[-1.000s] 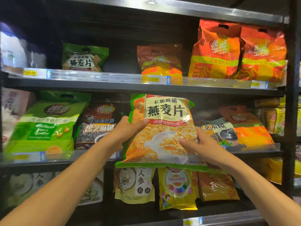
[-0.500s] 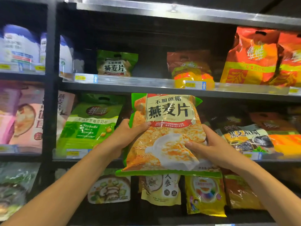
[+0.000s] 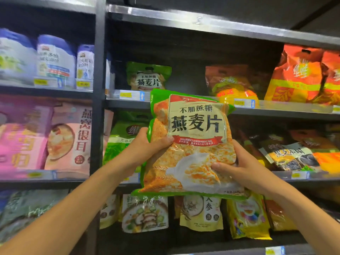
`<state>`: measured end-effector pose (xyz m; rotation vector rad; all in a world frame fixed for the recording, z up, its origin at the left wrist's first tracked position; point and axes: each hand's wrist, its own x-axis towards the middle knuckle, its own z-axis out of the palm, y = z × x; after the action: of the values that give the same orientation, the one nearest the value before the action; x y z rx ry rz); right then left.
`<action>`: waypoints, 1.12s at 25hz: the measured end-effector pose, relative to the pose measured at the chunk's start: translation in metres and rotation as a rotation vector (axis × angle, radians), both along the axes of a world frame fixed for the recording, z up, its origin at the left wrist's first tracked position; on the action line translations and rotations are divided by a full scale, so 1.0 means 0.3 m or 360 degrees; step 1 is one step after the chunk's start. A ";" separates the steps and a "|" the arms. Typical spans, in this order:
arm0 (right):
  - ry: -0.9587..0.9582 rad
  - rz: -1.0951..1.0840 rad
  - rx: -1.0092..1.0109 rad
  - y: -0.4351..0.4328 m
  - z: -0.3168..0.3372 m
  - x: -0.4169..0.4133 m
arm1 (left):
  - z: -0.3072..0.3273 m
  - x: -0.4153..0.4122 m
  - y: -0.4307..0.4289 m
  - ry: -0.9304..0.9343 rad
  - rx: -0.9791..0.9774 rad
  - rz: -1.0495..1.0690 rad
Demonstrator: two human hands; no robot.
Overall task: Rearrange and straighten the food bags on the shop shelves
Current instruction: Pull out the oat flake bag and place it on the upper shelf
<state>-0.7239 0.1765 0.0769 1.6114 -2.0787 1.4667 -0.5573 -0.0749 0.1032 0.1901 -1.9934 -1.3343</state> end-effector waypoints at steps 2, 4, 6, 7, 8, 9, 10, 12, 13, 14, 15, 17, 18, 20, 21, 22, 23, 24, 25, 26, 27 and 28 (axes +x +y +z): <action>0.0024 -0.0008 -0.0022 -0.027 0.033 0.032 | 0.050 0.050 -0.015 0.0005 -0.0045 -0.0023; 0.0051 -0.0026 -0.0043 -0.060 0.078 0.053 | 0.110 0.090 -0.029 0.0010 -0.0075 -0.0043; 0.0074 -0.0030 -0.0058 -0.095 0.130 0.064 | 0.165 0.116 -0.055 -0.0003 -0.0082 -0.0058; 0.0074 -0.0021 -0.0062 -0.115 0.159 0.066 | 0.190 0.127 -0.071 -0.0026 -0.0069 -0.0101; 0.0069 -0.0015 -0.0062 -0.137 0.187 0.064 | 0.214 0.131 -0.088 -0.0060 -0.0066 -0.0150; 0.0068 -0.0005 -0.0061 -0.160 0.214 0.061 | 0.237 0.132 -0.104 -0.0091 -0.0086 -0.0191; 0.0063 0.0006 -0.0061 -0.184 0.242 0.055 | 0.257 0.128 -0.121 -0.0100 -0.0106 -0.0207; 0.0068 0.0023 -0.0076 -0.234 0.295 0.034 | 0.298 0.109 -0.155 -0.0023 -0.0049 -0.0182; 0.0080 0.0013 -0.0086 -0.260 0.323 0.016 | 0.317 0.094 -0.175 0.0042 -0.0008 -0.0142; 0.0096 -0.0011 -0.0098 -0.287 0.355 -0.004 | 0.339 0.078 -0.192 0.0099 0.0004 -0.0112; 0.0117 -0.0038 -0.0103 -0.314 0.390 -0.025 | 0.365 0.059 -0.212 0.0139 -0.0004 -0.0083; 0.0154 -0.0080 -0.0103 -0.363 0.467 -0.070 | 0.418 0.019 -0.251 0.0180 -0.0018 -0.0030; 0.0163 -0.0088 -0.0110 -0.386 0.503 -0.088 | 0.446 0.002 -0.270 0.0192 -0.0020 -0.0004; 0.0163 -0.0060 -0.0130 -0.430 0.571 -0.125 | 0.503 -0.030 -0.306 0.0208 -0.0017 0.0036; 0.0163 -0.0038 -0.0133 -0.450 0.603 -0.145 | 0.531 -0.047 -0.323 0.0213 -0.0020 0.0050; 0.0168 -0.0019 -0.0123 -0.469 0.635 -0.164 | 0.558 -0.064 -0.340 0.0218 -0.0025 0.0071; 0.0188 -0.0001 -0.0102 -0.488 0.664 -0.182 | 0.583 -0.080 -0.356 0.0221 -0.0024 0.0098; 0.0200 0.0011 -0.0086 -0.508 0.695 -0.201 | 0.607 -0.094 -0.369 0.0227 -0.0017 0.0128; 0.0194 0.0036 -0.0074 -0.525 0.724 -0.216 | 0.631 -0.105 -0.384 0.0233 -0.0003 0.0163; 0.0172 0.0060 -0.0076 -0.538 0.753 -0.228 | 0.654 -0.114 -0.394 0.0238 0.0006 0.0192; 0.0154 0.0081 -0.0081 -0.551 0.783 -0.235 | 0.677 -0.122 -0.403 0.0247 0.0009 0.0209; 0.0143 0.0091 -0.0091 -0.562 0.812 -0.240 | 0.701 -0.129 -0.413 0.0262 0.0012 0.0214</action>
<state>-0.7958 0.0081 0.3204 1.6956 -1.9407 1.4292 -0.5960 -0.1989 0.3135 0.2077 -1.8061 -1.2318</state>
